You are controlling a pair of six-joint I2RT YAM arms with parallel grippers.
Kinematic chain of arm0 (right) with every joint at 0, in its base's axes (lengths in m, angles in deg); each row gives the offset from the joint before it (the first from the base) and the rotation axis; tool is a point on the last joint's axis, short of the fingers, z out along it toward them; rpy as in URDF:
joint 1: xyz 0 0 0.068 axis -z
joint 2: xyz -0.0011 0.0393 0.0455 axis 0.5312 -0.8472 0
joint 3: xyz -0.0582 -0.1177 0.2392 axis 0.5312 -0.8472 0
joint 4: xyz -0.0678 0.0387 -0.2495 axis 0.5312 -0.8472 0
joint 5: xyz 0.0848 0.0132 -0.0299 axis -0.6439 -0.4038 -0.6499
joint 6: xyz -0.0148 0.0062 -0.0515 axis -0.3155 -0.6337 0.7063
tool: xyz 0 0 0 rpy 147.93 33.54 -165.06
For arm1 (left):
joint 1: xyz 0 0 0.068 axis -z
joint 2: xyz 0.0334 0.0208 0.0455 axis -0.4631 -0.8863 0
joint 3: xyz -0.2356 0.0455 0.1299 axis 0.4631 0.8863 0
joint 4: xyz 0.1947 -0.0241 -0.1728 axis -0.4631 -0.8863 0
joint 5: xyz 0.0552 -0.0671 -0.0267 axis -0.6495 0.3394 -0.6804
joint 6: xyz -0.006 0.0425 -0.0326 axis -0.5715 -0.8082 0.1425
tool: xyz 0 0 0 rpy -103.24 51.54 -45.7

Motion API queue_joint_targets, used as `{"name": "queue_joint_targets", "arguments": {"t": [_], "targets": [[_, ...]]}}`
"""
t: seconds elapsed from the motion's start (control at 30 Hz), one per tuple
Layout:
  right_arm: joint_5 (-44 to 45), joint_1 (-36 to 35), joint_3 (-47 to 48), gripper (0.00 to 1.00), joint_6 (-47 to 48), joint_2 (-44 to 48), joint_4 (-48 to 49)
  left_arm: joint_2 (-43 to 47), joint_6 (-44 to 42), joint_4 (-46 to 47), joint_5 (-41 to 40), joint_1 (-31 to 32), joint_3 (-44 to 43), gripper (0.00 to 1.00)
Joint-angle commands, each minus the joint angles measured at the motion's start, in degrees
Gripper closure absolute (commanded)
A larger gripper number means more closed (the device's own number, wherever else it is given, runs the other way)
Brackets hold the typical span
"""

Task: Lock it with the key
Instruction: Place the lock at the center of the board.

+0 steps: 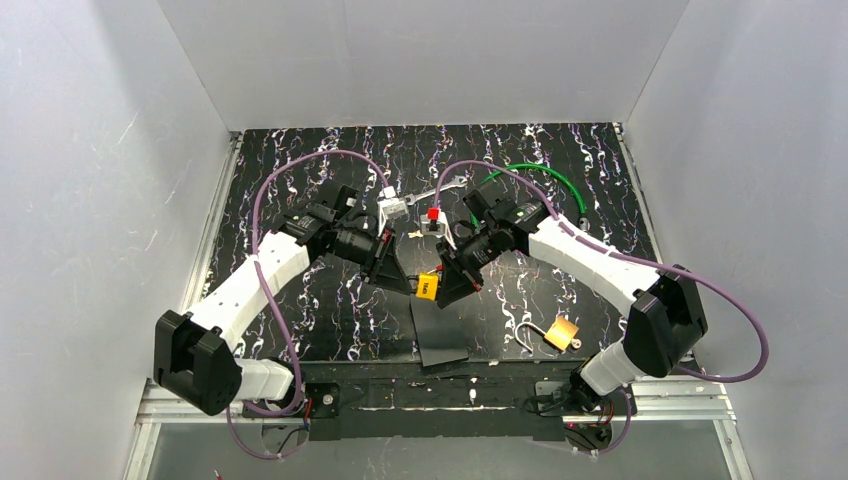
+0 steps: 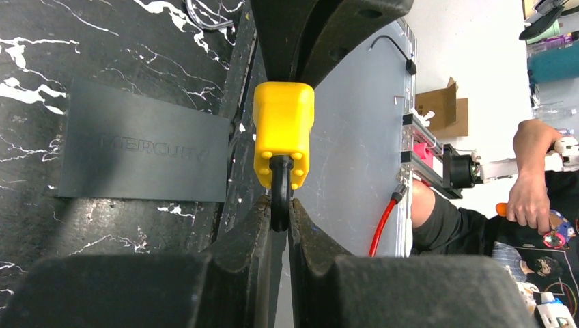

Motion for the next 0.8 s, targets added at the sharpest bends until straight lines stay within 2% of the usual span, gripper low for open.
{"name": "queue_joint_targets", "arguments": {"t": [0.0,0.13,0.23,0.3,0.4,0.47,0.5,0.57,0.67,0.73,0.77], "targets": [[-6.9,-2.8,8.3,0.97,1.6,0.3,11.8,-0.7,-1.2,2.3,2.1,3.7,0.6,1.0],[-7.2,-2.9,8.6,0.98,2.6,0.7,11.2,0.4,2.2,7.0,3.8,3.7,3.1,1.0],[-6.6,-2.4,7.4,0.98,3.6,1.4,10.3,0.5,2.4,6.4,4.7,1.9,2.0,1.0],[-5.9,-0.8,5.5,0.92,2.7,2.7,10.7,0.3,-0.1,3.8,5.1,-0.9,0.3,1.0],[-4.0,3.6,1.9,0.75,-0.9,4.7,13.3,-0.9,-6.9,-3.3,3.8,-6.0,-3.6,1.0],[-4.8,9.1,-1.3,0.57,-4.9,6.3,16.9,-2.5,-10.9,-7.0,0.7,-9.1,-6.1,1.0],[-5.6,11.3,-3.0,0.46,-6.7,7.1,19.2,-3.4,-13.1,-9.0,-1.8,-9.8,-7.4,1.0],[-5.8,14.9,-6.1,0.3,-10.6,8.8,23.7,-5.5,-17.8,-12.6,-6.6,-10.2,-9.5,1.0],[-2.7,17.4,-8.7,0.15,-11.5,10.8,25.7,-9.3,-19.7,-13.4,-11.2,-10.8,-11.1,1.0],[-1.3,18.4,-10.3,0.03,-12.1,12.0,27.1,-12.7,-19.6,-13.4,-11.5,-11.9,-12.7,1.0],[-1.0,18.8,-11.2,0.02,-12.5,12.4,28.0,-14.6,-19.2,-13.2,-11.2,-12.6,-13.5,1.0]]}}
